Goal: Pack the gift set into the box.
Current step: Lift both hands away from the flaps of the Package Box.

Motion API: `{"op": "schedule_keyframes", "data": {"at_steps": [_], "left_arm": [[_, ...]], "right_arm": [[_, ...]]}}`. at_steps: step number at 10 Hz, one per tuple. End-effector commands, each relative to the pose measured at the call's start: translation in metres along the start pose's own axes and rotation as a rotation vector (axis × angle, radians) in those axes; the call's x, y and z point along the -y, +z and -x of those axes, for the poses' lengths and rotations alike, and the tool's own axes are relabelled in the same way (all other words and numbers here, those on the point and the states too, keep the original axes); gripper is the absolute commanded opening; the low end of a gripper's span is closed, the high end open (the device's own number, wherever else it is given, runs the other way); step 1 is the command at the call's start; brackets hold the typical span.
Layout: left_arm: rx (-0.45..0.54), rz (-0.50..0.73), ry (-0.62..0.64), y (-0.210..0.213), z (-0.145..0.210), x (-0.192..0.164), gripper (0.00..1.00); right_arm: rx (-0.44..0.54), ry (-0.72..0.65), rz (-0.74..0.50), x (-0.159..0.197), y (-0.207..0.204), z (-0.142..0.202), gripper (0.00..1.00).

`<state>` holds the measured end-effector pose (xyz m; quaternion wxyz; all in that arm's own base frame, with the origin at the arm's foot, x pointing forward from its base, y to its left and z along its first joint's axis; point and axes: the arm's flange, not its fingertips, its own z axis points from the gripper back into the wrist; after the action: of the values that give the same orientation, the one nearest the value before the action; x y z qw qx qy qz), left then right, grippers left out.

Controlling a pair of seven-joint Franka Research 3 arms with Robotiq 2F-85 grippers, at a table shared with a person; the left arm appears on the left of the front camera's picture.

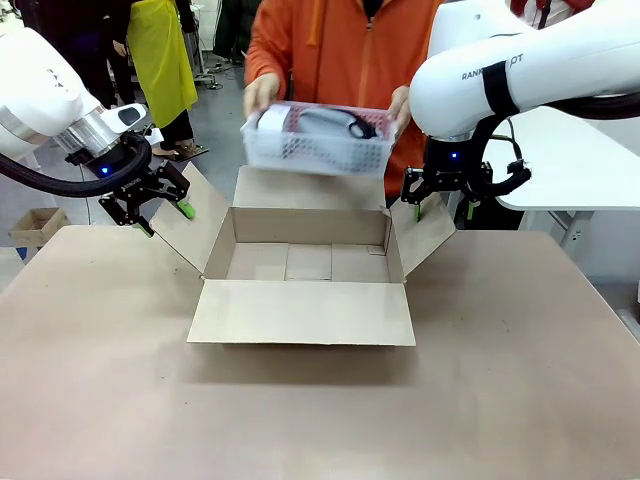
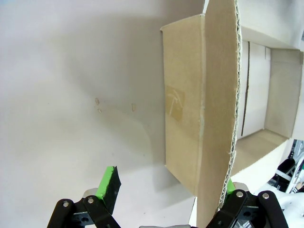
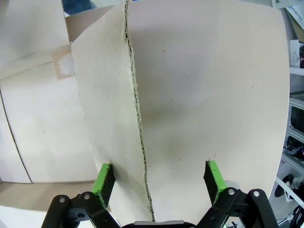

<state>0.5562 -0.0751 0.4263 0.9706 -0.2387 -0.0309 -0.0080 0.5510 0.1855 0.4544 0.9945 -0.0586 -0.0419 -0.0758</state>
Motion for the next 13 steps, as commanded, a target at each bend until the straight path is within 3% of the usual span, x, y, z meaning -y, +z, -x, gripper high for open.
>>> {"op": "schedule_keyframes", "data": {"at_steps": [1,13], "left_arm": [[0.003,-0.021,0.011,0.0013,0.0029,0.0018,1.00],[0.003,-0.021,0.011,0.0013,0.0029,0.0018,1.00]], "right_arm": [[0.014,-0.012,0.029,-0.0017,0.0020,-0.0029,1.00],[0.014,-0.012,0.029,-0.0017,0.0020,-0.0029,1.00]]}}
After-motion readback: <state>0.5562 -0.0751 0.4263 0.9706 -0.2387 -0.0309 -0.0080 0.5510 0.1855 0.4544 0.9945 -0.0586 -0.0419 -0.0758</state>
